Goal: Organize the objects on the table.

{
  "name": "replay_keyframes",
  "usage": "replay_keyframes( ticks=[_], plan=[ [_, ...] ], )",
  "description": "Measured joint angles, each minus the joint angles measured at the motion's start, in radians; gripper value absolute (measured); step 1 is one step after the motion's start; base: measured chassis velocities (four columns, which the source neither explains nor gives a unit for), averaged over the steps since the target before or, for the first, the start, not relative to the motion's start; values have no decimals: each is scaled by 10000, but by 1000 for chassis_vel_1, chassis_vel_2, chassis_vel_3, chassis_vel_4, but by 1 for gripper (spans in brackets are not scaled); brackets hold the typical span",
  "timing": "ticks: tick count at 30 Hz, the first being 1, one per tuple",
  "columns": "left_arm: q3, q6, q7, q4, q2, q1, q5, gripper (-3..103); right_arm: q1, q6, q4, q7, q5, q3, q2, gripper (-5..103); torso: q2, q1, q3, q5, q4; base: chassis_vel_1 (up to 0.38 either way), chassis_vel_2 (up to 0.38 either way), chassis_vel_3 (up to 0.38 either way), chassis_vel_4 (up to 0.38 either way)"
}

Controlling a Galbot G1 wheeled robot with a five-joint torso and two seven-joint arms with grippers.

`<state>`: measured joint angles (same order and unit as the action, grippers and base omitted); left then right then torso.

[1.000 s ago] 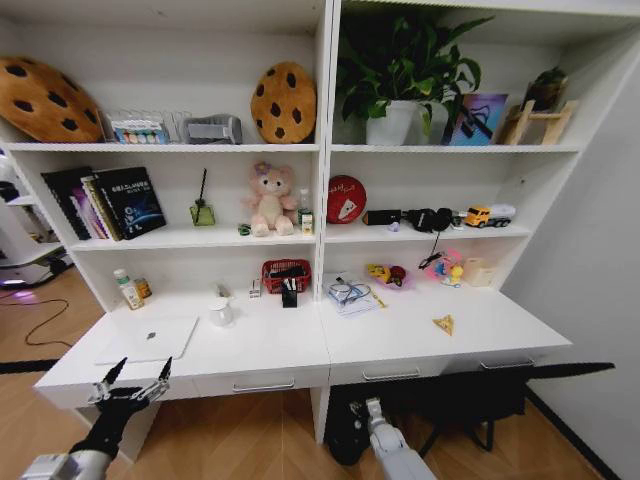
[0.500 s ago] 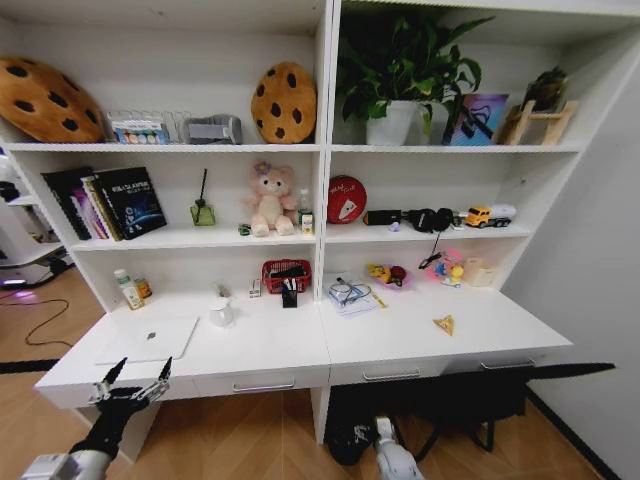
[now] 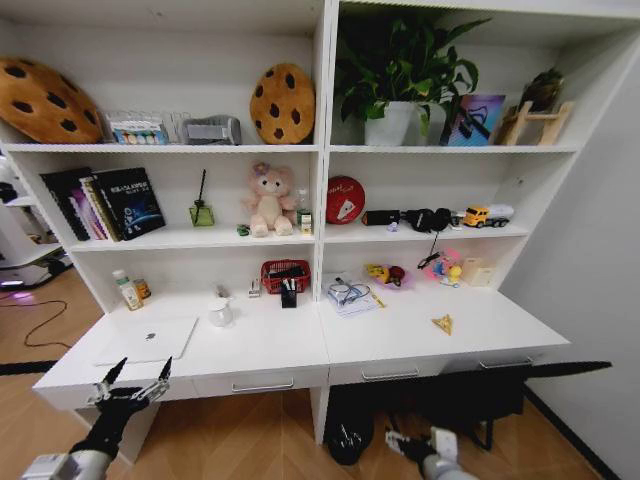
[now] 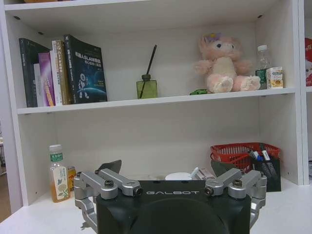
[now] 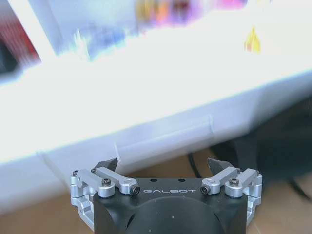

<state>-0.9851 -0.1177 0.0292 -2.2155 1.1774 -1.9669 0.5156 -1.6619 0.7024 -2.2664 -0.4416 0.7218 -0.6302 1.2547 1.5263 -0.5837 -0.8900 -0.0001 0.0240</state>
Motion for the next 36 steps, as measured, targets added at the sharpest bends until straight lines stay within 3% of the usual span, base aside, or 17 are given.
replay_keyframes(
  ticks=[1, 3, 4, 5, 8, 9, 11, 12, 24, 33, 36],
  plan=[
    [1, 0, 0, 1, 0, 0, 0, 100, 468, 148, -439, -254, 660, -292, -258, 100, -1, 0, 0, 1, -6, 0, 0, 0, 0],
    [0, 0, 0, 0, 0, 0, 0, 100, 948, 137, -654, -153, 960, -584, -543, 100, -1, -1, -2, 3, -4, 0, 0, 0, 0],
    [1, -1, 0, 0, 0, 0, 0, 100, 1545, -191, -623, 366, 735, -939, -890, 100, -2, -2, -2, 1, -6, 0, 0, 0, 0],
    [1, -1, 0, 0, 0, 0, 0, 100, 1545, -191, -623, 366, 735, -939, -890, 100, -2, -2, -2, 1, -6, 0, 0, 0, 0],
    [0, 0, 1, 1, 1, 0, 0, 100, 2485, -2000, 750, 1982, -2429, -1333, -1529, 100, -3, -5, -3, 5, -4, 0, 0, 0, 0],
    [0, 0, 1, 1, 1, 0, 0, 100, 2485, -2000, 750, 1982, -2429, -1333, -1529, 100, -3, -5, -3, 5, -4, 0, 0, 0, 0],
    [0, 0, 1, 0, 0, 0, 0, 100, 2729, -2994, 1663, 3032, -4462, -1714, -1648, 100, -4, -5, -3, 4, 0, 0, 0, 0, 0],
    [0, 0, 0, 0, 0, 0, 0, 100, 2764, -3119, 1941, 3180, -4682, -1830, -1659, 100, -3, -5, -3, 5, 1, 0, 0, 0, 0],
    [0, 0, 0, 0, 0, 0, 0, 100, 2660, -3401, 2987, 3297, -3846, -2214, -1393, 100, -3, -4, -2, 3, -2, -34, -39, 41, 42],
    [1, 0, 1, 1, 0, 0, 0, 100, 2701, -3400, 3026, 3435, -3728, -1959, -1081, 100, -3, -3, -2, -7, 1, -207, -196, 203, 188],
    [1, 1, 2, 0, 1, 0, 0, 100, 2833, -3364, 3027, 3489, -3714, -1682, -837, 100, -3, -2, -1, 11, 1, -197, -186, 170, 161]
  ],
)
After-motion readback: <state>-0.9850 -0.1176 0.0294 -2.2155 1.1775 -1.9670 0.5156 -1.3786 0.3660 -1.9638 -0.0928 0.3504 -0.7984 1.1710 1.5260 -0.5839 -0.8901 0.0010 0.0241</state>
